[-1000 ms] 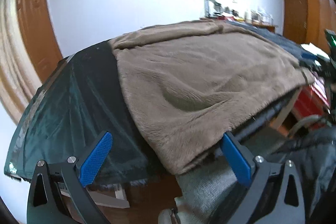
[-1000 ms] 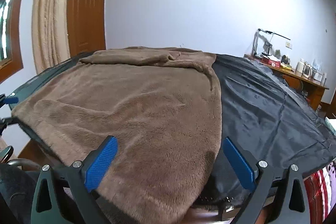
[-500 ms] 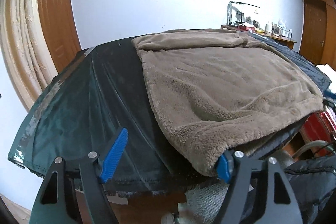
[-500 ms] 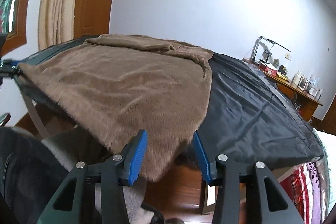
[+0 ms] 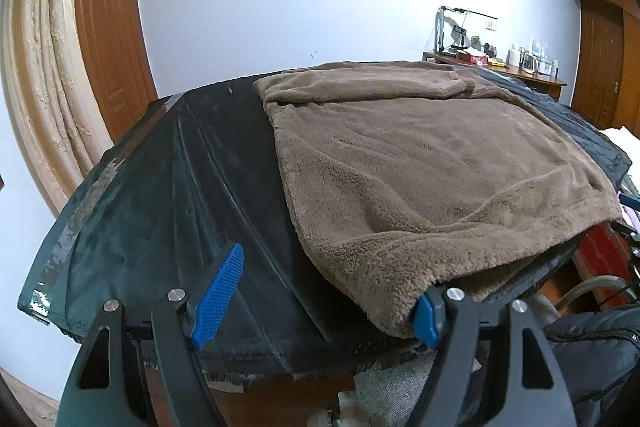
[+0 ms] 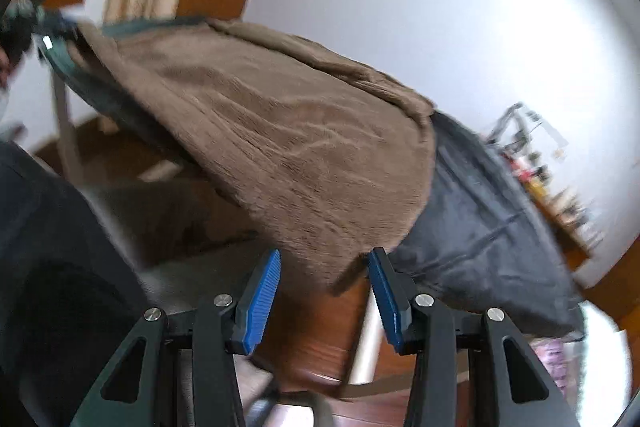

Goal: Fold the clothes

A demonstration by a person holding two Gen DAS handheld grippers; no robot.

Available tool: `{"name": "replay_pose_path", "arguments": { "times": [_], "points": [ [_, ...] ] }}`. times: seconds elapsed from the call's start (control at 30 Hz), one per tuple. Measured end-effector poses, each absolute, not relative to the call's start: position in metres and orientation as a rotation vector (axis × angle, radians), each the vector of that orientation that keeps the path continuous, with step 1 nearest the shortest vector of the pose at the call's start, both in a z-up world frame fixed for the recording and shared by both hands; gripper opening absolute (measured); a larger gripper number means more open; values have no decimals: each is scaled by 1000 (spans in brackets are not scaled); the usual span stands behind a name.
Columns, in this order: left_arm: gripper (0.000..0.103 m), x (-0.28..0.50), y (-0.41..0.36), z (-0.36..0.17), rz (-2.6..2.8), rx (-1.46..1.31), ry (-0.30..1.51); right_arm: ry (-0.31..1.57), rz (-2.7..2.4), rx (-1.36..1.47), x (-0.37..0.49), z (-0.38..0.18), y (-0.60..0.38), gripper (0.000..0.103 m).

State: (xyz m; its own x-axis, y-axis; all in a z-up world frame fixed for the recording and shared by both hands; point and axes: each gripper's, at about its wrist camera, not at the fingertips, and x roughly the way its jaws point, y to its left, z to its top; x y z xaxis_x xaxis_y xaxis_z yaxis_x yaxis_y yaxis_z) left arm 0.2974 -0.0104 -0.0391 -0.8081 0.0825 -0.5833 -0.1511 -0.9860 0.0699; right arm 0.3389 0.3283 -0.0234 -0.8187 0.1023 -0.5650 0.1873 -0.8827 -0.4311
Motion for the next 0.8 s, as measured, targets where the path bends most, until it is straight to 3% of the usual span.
{"name": "replay_pose_path", "arguments": {
  "times": [0.07,0.27,0.47,0.8],
  "points": [
    [79,298,-11,-39,2871,-915,173,724,-2902,936,336,-24,334,46],
    [79,297,-13,-34,2886,-896,164,575,-2938,830,340,-1,342,18],
    [79,299,-20,-29,2899,-856,200,572,-2975,767,327,10,342,11],
    [75,293,-23,-7,2900,-776,219,516,-3030,654,314,35,350,11]
  ]
}}
